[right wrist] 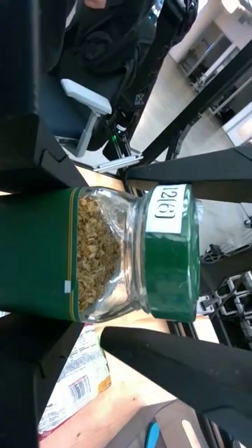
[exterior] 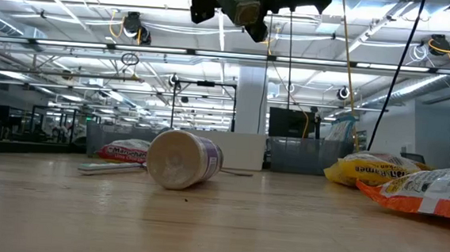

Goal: Pick & Place Food Item
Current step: Put the green seasoning bottle into the white bin

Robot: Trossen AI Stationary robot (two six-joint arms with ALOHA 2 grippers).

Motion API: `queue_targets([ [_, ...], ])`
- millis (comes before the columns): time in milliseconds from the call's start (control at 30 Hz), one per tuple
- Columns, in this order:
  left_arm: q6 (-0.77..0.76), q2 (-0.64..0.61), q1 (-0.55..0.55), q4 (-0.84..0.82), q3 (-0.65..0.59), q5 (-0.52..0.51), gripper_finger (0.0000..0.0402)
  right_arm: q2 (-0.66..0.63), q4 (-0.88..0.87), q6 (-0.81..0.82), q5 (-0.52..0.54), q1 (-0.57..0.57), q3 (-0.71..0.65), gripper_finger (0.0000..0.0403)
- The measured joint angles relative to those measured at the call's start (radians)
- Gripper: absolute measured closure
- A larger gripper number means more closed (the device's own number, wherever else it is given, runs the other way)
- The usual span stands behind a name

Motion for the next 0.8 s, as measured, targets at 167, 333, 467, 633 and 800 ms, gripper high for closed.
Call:
queue_targets([
  [167, 0.005, 0.000, 0.000, 0.000, 0.000, 0.000, 0.0127, 0.000, 0.002, -0.002, 0.001, 0.001, 0.000, 0.0208],
  [333, 0.012, 0.000, -0.001, 0.001, 0.000, 0.000, 0.0158, 0.000, 0.003, -0.002, 0.002, 0.001, 0.000, 0.0208],
  [467, 0.012, 0.000, 0.000, 0.001, 0.000, -0.011, 0.0189, 0.000, -0.001, 0.011, 0.006, 0.001, -0.002, 0.0208],
  [633, 0.029, 0.000, 0.000, 0.000, 0.000, -0.020, 0.0191, 0.000, -0.002, 0.009, 0.009, 0.001, -0.002, 0.0208],
  [800, 0.065, 0.000, 0.000, -0.001, 0.000, -0.029, 0.0191, 0.000, -0.001, 0.004, 0.012, 0.001, -0.002, 0.0208],
])
